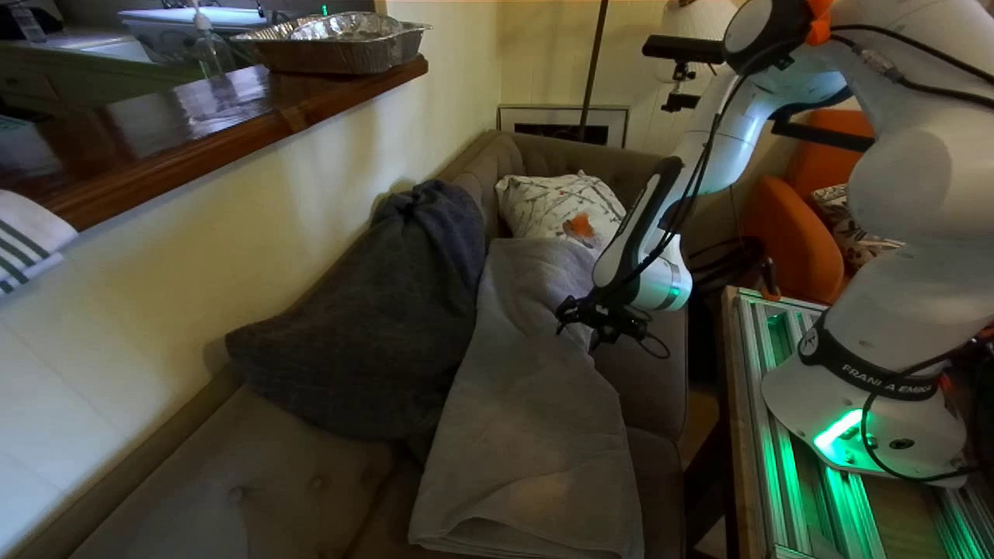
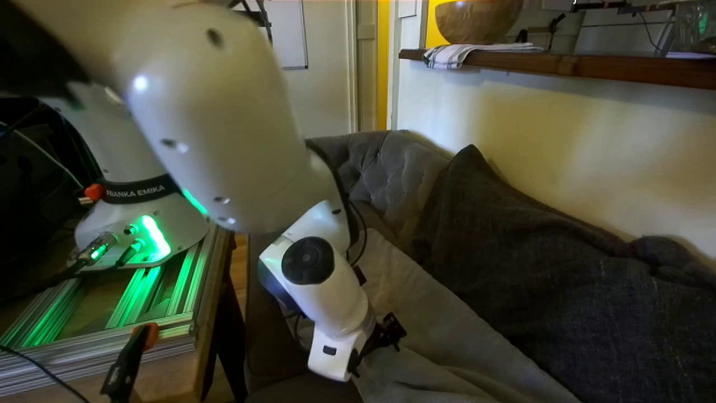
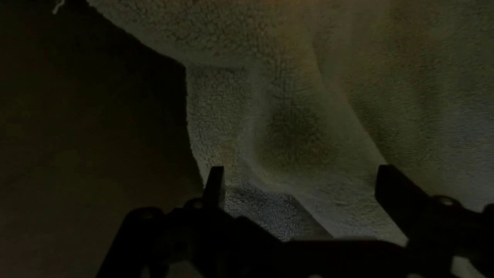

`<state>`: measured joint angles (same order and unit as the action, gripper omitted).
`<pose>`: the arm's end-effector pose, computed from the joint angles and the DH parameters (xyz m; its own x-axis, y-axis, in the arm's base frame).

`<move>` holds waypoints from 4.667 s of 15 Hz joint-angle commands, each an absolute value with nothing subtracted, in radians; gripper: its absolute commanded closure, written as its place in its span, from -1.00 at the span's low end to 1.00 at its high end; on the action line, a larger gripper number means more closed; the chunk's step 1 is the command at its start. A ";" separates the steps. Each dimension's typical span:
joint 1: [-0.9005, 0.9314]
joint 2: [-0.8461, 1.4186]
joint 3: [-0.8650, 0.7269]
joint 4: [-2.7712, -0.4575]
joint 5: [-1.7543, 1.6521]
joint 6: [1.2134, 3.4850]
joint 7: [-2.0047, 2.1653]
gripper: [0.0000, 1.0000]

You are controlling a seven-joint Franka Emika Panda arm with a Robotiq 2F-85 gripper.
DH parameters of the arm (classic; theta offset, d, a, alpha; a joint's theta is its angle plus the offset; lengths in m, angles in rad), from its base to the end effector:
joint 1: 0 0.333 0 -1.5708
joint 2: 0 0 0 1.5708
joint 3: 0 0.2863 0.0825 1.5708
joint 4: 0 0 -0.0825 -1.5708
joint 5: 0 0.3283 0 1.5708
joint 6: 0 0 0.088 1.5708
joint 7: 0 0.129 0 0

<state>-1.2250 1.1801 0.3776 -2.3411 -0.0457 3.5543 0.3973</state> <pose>0.2994 -0.2410 -0.0593 0.1429 -0.9871 -0.0725 -0.9286 -0.1083 -0.3550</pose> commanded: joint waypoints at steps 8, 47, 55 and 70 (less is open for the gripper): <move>-1.252 1.220 0.379 -2.305 -0.054 3.526 0.354 -1.00; -1.211 1.517 0.291 -2.077 -0.177 3.915 0.268 0.09; -1.185 1.442 0.287 -2.159 -0.207 3.941 0.287 0.90; -1.091 1.083 0.271 -2.517 -0.077 3.883 0.345 0.91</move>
